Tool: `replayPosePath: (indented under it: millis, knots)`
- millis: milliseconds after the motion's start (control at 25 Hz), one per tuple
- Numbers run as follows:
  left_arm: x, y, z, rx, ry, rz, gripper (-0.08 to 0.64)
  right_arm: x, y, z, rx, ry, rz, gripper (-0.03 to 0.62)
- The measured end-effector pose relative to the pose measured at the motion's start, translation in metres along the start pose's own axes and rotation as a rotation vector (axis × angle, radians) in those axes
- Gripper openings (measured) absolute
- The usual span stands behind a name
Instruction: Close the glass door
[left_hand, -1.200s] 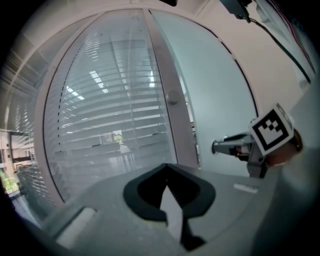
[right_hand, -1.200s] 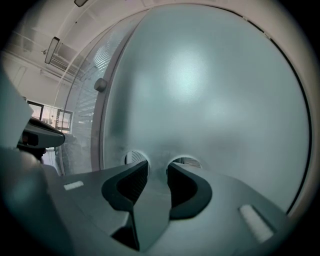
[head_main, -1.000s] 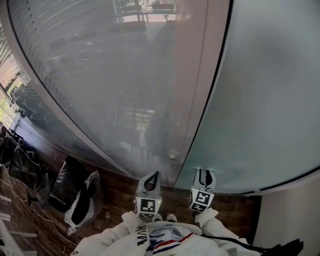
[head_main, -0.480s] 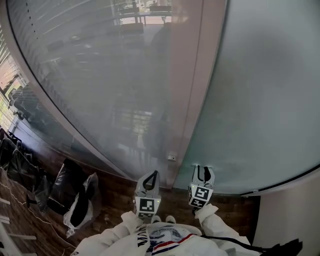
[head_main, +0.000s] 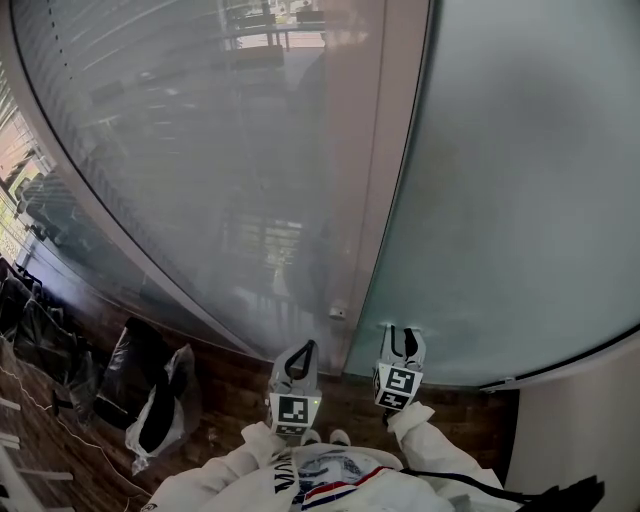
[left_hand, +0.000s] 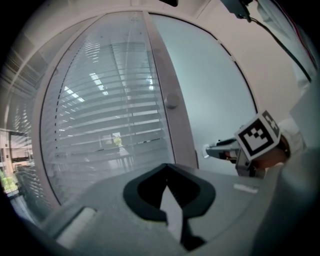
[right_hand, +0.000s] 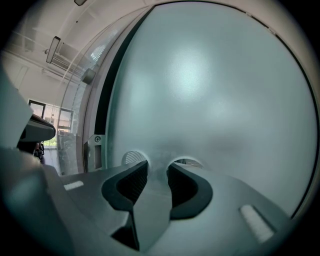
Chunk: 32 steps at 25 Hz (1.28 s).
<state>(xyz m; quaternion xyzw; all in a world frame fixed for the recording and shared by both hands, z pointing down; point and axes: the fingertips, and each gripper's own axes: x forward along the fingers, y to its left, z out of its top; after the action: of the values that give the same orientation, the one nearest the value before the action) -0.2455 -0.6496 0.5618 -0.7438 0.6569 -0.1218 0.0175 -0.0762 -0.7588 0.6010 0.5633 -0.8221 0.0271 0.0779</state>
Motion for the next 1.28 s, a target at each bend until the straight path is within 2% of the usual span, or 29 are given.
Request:
replayPosePath:
  millis: [880,1280]
  knots:
    - [-0.023,-0.034,0.003,-0.004,-0.005,0.030,0.003,0.006,0.004,0.000,-0.017,-0.010,0.051,0.129]
    - [-0.046,-0.031,0.001,-0.001,-0.003,0.052,0.003,0.008,0.002,0.001,-0.021,-0.005,0.043,0.129]
